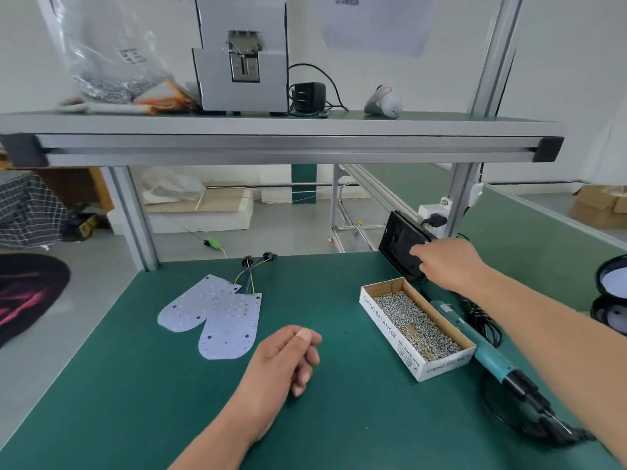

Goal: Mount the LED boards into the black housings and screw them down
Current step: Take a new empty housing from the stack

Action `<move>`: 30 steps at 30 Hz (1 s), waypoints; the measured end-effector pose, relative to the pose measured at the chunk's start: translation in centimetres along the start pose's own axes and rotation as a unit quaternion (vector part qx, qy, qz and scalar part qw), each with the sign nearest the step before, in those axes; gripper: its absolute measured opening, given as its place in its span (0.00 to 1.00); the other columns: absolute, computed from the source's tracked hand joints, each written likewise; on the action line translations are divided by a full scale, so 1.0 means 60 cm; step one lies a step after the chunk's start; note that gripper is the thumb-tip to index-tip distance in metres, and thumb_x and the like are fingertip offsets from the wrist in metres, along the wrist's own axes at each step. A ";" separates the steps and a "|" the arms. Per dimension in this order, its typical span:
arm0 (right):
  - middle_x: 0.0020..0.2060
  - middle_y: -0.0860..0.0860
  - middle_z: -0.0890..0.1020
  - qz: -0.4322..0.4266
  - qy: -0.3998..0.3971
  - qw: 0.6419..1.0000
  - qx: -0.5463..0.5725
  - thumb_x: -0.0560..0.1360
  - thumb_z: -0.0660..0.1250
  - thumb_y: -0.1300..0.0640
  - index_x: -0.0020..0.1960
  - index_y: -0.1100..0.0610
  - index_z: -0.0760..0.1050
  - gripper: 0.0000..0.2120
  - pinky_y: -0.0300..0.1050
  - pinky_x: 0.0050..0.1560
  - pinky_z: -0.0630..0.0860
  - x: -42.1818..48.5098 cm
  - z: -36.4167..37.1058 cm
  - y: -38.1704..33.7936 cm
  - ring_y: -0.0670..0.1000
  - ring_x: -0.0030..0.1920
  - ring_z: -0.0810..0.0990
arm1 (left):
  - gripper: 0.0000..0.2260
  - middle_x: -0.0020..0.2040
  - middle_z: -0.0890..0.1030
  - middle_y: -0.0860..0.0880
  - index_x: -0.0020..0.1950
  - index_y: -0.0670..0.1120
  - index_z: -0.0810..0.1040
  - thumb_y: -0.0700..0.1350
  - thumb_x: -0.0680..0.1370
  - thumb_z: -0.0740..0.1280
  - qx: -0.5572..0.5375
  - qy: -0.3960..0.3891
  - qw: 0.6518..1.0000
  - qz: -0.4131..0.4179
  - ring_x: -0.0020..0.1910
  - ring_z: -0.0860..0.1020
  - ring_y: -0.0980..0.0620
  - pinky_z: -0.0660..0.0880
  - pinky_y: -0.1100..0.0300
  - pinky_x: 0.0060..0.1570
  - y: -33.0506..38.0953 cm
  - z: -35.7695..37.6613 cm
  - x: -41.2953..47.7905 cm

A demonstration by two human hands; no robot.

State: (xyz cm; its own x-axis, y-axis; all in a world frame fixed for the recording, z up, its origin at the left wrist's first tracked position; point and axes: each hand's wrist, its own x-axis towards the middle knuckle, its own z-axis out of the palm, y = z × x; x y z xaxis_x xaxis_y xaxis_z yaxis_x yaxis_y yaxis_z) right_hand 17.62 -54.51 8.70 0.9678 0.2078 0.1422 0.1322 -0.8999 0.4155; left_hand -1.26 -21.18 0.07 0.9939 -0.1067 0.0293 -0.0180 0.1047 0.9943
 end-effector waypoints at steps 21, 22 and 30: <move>0.33 0.49 0.70 0.012 -0.024 0.993 -0.114 0.70 0.63 0.72 0.43 0.53 0.63 0.15 0.45 0.26 0.59 -0.022 -0.004 -0.002 0.51 0.28 0.65 | 0.17 0.43 0.81 0.47 0.51 0.50 0.85 0.62 0.76 0.67 0.001 -0.003 1.000 -0.003 0.33 0.72 0.49 0.70 0.59 0.31 -0.004 -0.005 0.001; 0.33 0.49 0.70 0.013 -0.018 0.994 -0.108 0.71 0.63 0.71 0.43 0.53 0.64 0.14 0.45 0.27 0.60 -0.025 -0.007 -0.002 0.51 0.29 0.66 | 0.17 0.43 0.81 0.47 0.51 0.50 0.85 0.62 0.76 0.67 0.000 -0.003 1.000 -0.004 0.33 0.72 0.49 0.70 0.59 0.31 -0.004 -0.005 0.001; 0.40 0.48 0.80 0.022 0.132 0.990 0.038 0.82 0.64 0.56 0.53 0.50 0.74 0.01 0.46 0.33 0.70 -0.066 -0.045 -0.026 0.55 0.38 0.80 | 0.17 0.42 0.81 0.47 0.50 0.50 0.85 0.62 0.75 0.67 -0.009 0.006 1.000 -0.006 0.32 0.71 0.50 0.69 0.59 0.29 0.003 -0.002 -0.001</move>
State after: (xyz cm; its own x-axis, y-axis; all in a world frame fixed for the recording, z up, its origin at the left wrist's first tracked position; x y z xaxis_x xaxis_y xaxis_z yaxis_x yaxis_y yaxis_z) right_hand 12.97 -52.87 9.92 0.8845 0.2519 0.3928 0.1171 -0.9347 0.3356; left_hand -1.28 -21.04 0.22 0.9953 -0.0955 0.0160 -0.0043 0.1212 0.9926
